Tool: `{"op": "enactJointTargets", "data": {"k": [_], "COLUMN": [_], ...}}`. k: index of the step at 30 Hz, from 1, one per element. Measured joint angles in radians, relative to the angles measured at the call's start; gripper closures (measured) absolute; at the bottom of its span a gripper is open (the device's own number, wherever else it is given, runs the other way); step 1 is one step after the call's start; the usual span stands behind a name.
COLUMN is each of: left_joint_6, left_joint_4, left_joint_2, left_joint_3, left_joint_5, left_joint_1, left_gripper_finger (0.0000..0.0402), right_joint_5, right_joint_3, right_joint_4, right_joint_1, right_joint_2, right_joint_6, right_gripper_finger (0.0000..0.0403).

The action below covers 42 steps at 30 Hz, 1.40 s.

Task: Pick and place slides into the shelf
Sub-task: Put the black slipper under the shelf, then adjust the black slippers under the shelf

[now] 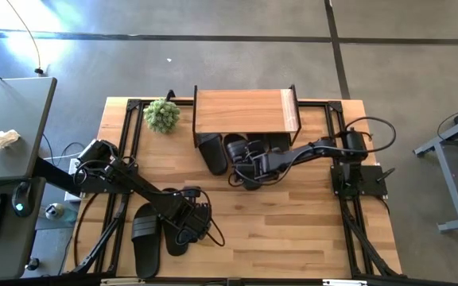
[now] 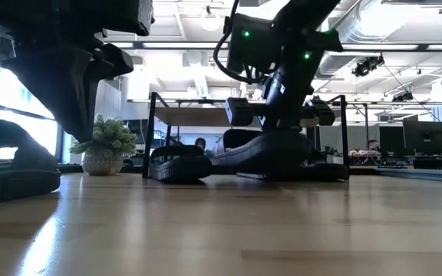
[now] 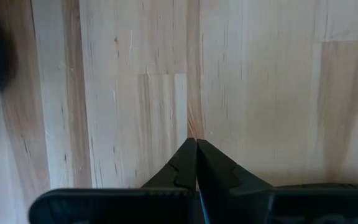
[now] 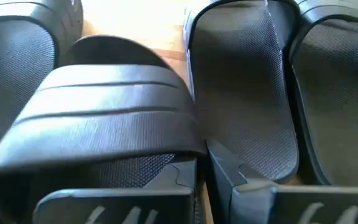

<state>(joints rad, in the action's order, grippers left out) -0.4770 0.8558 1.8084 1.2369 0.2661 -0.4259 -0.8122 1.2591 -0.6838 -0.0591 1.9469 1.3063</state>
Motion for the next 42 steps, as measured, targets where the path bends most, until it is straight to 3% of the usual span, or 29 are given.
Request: {"op": "enactJointTargets", "data": {"k": [7,17,31,42], "left_joint_6": [0.002,0.005,0.003,-0.003], "left_joint_4": [-0.007,-0.043,-0.045,-0.053], "left_joint_2": [0.000,0.000,0.000,0.000], "left_joint_3": [0.000,0.000,0.000,0.000], "left_joint_5": [0.001,-0.001,-0.009,-0.013], "left_joint_1": [0.000,0.000,0.000,0.000], "left_gripper_finger": [0.0399,0.0399,0.0399,0.0399], "right_joint_5": [0.001,0.043,0.087,0.009], "right_joint_3": [0.000,0.000,0.000,0.000], "right_joint_4": [0.012,0.063,0.068,-0.037], "right_joint_1": [0.027,0.037,0.026,-0.053], "right_joint_2": [0.000,0.000,0.000,-0.114], "right_joint_6": [-0.012,-0.169,-0.213,-0.209], "right_gripper_finger": [0.0403,0.0400,0.0260,0.0238]}}
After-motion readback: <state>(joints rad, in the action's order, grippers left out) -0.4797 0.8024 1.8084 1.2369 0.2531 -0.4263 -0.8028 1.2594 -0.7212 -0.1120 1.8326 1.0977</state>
